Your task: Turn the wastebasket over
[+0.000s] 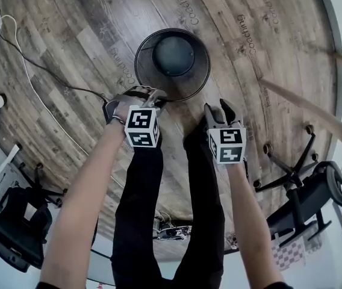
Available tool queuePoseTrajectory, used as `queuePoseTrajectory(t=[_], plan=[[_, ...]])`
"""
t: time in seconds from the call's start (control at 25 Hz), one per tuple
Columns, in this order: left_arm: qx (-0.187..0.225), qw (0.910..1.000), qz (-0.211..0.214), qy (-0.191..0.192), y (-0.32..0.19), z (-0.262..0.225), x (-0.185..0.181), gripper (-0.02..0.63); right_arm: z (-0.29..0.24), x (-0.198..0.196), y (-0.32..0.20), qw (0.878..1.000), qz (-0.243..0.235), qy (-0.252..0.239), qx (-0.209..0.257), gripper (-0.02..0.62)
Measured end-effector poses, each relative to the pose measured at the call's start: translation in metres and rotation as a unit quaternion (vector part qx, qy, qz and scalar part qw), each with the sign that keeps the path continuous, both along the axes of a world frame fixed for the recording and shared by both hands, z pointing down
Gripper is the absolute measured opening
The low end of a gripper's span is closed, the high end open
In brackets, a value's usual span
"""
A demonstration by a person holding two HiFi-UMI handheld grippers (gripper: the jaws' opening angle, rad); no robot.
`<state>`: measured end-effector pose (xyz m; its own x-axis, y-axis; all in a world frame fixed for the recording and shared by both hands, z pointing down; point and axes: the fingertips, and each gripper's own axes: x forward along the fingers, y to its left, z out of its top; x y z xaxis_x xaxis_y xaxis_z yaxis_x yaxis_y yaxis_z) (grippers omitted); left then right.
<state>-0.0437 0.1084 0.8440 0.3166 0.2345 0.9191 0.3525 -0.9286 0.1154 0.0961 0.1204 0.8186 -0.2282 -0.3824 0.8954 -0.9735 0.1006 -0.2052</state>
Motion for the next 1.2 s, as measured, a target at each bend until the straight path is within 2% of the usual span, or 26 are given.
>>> queuePoseTrajectory(t=[0.12,0.2,0.28,0.32,0.44,0.56,0.76,0.84,0.92,1.08,1.2], plan=[[0.009,0.9989,-0.044,0.011,-0.011,-0.034,0.004,0.073,-0.036,0.0,-0.013,1.0,-0.013,0.0,0.014,0.195],[0.01,0.9952,-0.092,0.03,-0.023,-0.072,0.009,0.067,-0.073,0.0,-0.03,0.999,-0.024,-0.001,0.032,0.183],[0.001,0.9847,-0.163,0.06,-0.035,-0.126,0.016,0.063,-0.121,-0.001,-0.047,0.998,-0.029,-0.005,0.052,0.17],[-0.006,0.9757,-0.204,0.08,-0.039,-0.158,0.019,0.063,-0.149,-0.002,-0.055,0.998,-0.03,-0.007,0.063,0.161],[-0.007,0.9401,-0.308,0.146,-0.058,-0.261,0.027,0.046,-0.24,-0.002,-0.08,0.994,-0.033,-0.012,0.102,0.131],[0.015,0.8978,-0.385,0.214,-0.099,-0.359,0.032,0.029,-0.326,0.004,-0.123,0.987,-0.033,-0.019,0.157,0.096],[0.032,0.8229,-0.465,0.325,-0.161,-0.513,0.021,0.02,-0.472,0.01,-0.185,0.968,-0.015,-0.031,0.249,0.051],[0.043,0.7963,-0.485,0.359,-0.178,-0.569,0.012,0.017,-0.528,0.007,-0.199,0.958,-0.019,-0.039,0.284,0.047],[0.052,0.7759,-0.496,0.386,-0.185,-0.62,0.002,0.017,-0.581,0.003,-0.203,0.946,-0.022,-0.051,0.318,0.042],[0.067,0.7486,-0.501,0.429,-0.206,-0.707,-0.013,0.015,-0.682,-0.004,-0.223,0.916,-0.025,-0.09,0.391,0.038],[0.087,0.7271,-0.509,0.452,-0.215,-0.75,-0.027,0.015,-0.73,-0.02,-0.225,0.899,-0.05,-0.109,0.421,0.032]])
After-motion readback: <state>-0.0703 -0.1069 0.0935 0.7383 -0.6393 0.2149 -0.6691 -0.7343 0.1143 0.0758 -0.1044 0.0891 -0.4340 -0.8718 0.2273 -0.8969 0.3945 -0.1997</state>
